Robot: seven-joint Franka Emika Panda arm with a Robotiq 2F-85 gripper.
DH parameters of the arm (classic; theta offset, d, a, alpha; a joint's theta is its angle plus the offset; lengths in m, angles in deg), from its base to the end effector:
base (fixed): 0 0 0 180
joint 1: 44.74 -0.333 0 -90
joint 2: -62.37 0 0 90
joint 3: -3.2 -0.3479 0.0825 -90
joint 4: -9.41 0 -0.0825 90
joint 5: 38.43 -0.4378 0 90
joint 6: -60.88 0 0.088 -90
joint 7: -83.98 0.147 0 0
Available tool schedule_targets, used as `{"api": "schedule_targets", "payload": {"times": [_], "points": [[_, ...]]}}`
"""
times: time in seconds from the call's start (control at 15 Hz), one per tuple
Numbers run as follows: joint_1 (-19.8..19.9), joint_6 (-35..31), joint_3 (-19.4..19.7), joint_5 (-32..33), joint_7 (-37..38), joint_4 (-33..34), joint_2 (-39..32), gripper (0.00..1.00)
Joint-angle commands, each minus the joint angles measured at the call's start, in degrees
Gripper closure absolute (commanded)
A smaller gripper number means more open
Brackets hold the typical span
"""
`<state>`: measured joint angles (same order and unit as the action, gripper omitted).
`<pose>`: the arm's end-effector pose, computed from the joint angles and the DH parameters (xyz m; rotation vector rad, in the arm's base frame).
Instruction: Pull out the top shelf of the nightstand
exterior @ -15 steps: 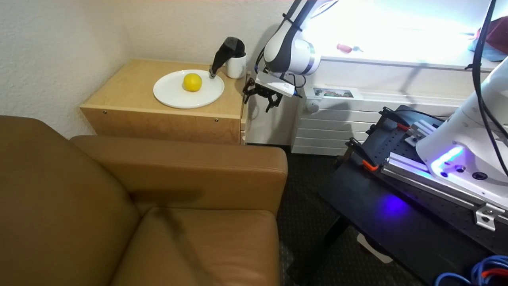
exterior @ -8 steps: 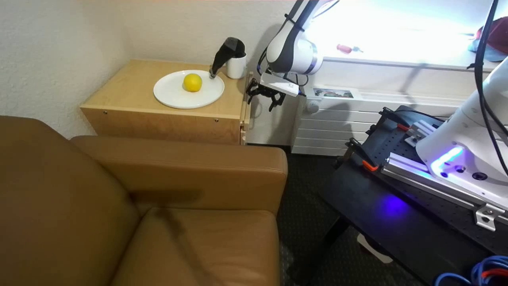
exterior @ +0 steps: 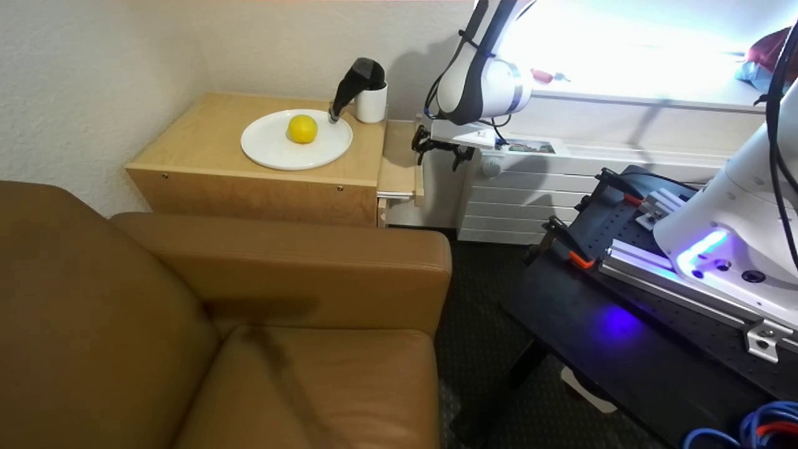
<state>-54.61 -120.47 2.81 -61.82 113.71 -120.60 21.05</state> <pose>0.5416 0.0618 -0.0113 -2.8343 1.1170 -0.2287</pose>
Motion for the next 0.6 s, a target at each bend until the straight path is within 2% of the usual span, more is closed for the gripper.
{"api": "schedule_targets", "payload": {"times": [0.0, 0.53], "points": [[-5.1, 1.0, 5.3, -1.7, 2.5, -2.8, -4.8, 0.0], [-5.2, 0.9, 5.2, -2.8, 7.5, -6.1, -4.5, 0.0]]}}
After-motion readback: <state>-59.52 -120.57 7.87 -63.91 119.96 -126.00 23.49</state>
